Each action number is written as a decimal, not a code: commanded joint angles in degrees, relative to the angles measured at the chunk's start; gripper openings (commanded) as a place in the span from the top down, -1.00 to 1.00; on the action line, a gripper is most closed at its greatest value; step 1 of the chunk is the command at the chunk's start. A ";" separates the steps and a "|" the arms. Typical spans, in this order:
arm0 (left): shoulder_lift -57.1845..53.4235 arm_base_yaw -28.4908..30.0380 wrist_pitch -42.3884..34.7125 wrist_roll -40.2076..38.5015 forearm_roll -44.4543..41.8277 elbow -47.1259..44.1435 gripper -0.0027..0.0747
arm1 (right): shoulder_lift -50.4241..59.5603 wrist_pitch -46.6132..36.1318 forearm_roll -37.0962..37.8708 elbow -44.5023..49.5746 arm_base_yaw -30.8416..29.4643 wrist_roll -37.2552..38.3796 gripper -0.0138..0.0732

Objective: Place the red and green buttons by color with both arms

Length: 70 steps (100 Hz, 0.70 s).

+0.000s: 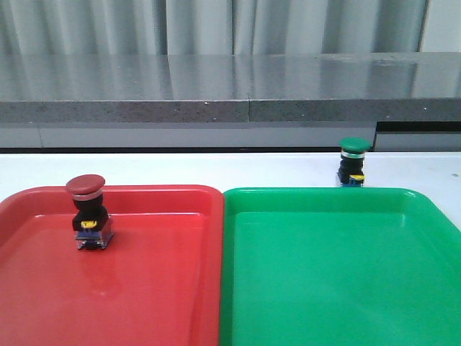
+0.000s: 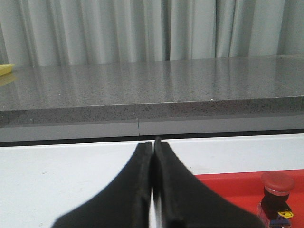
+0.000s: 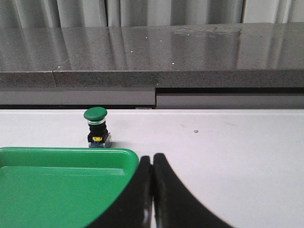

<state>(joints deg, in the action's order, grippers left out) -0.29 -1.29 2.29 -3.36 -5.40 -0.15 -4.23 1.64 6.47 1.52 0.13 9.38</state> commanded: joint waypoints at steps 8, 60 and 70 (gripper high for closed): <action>-1.70 0.12 -4.90 -0.24 -0.03 -2.35 0.98 | -0.56 -5.04 0.65 -0.77 0.12 -0.12 0.82; -1.70 0.12 -4.90 -0.24 -0.03 -2.35 0.98 | -0.56 -5.04 0.65 -0.77 0.12 -0.12 0.82; -1.70 0.12 -4.90 -0.24 -0.03 -2.35 0.98 | -0.56 -6.01 0.65 -0.85 0.12 -0.12 0.82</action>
<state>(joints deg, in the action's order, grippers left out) -0.29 -1.29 2.16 -3.36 -5.40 -0.15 -4.23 1.64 6.47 1.52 0.13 9.38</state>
